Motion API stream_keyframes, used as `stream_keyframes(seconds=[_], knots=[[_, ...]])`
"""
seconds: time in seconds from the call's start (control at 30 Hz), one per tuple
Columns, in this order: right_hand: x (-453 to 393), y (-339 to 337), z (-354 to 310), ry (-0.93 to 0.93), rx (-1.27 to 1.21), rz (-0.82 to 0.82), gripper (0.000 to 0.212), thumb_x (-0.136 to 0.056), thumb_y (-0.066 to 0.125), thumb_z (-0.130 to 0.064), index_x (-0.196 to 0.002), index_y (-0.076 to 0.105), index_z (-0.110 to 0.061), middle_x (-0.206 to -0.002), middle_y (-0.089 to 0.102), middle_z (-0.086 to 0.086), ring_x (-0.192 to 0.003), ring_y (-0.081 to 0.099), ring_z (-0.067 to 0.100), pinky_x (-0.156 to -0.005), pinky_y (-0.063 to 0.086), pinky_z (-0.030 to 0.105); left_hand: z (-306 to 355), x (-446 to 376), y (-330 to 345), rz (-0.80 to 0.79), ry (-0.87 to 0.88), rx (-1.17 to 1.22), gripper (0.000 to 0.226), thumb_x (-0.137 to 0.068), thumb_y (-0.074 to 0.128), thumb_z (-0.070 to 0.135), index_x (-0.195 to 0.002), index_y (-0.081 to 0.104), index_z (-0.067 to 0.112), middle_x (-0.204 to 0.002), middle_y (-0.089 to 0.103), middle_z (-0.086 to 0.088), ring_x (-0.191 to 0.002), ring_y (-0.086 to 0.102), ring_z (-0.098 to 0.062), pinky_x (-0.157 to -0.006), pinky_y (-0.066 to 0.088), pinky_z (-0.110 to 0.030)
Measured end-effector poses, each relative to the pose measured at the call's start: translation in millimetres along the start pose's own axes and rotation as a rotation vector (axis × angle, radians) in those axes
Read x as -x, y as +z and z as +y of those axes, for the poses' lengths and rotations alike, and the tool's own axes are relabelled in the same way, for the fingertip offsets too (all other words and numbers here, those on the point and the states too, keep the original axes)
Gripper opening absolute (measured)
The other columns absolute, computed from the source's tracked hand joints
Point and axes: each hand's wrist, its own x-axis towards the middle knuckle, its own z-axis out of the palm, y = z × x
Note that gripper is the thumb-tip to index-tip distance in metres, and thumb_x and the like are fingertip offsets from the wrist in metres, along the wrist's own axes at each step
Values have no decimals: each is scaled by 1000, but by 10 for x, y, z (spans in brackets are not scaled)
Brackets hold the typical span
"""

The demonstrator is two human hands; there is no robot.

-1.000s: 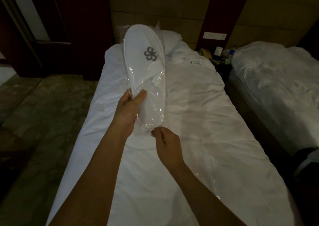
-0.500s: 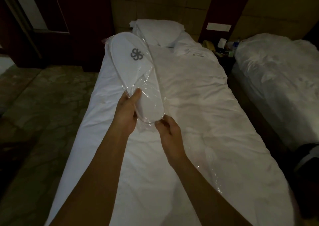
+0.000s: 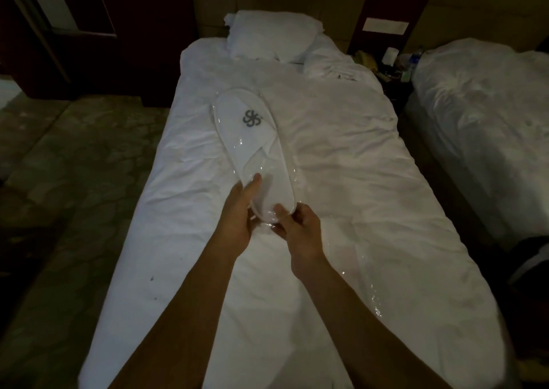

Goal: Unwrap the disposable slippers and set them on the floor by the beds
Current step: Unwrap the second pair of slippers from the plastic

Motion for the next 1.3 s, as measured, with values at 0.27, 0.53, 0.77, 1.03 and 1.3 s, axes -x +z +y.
stream_keyframes(seconds=[0.27,0.53,0.77,1.03,1.3], knots=[[9,-269,287,157,-37,32,22,-89,67,-12,-108,60,-3,-110,67,15,-101,68,25,-79,59,29,-455,-117,-72,105,-54,-54,39,-88,67,22,-125,60,12,-119,67,-12,-100,66,-29,-59,57,-29],[110,-615,484,250,39,47,19,-87,69,-13,-100,60,-3,-107,65,16,-101,67,29,-75,59,29,-768,-402,-134,141,-145,-15,29,-89,66,20,-116,65,9,-114,70,-11,-105,66,-29,-93,54,-45],[401,-1084,784,391,120,96,24,-86,70,-10,-97,57,6,-101,63,23,-83,68,28,-74,61,35,-1331,-545,-222,249,-375,-2,58,-77,80,27,-125,59,5,-117,69,-14,-104,67,-30,-84,58,-40],[712,-1643,1055,530,115,128,19,-86,71,-12,-94,58,-1,-93,65,14,-80,69,25,-69,61,30,-1923,-480,-321,303,-506,-89,53,-77,81,22,-122,59,5,-111,67,-11,-87,66,-23,-85,56,-38],[1161,-2124,1081,556,88,194,31,-89,67,-18,-112,58,1,-100,66,15,-81,70,25,-70,59,29,-2274,-456,-240,238,-552,-189,44,-82,75,25,-120,60,6,-116,66,-13,-94,66,-26,-71,57,-35]])
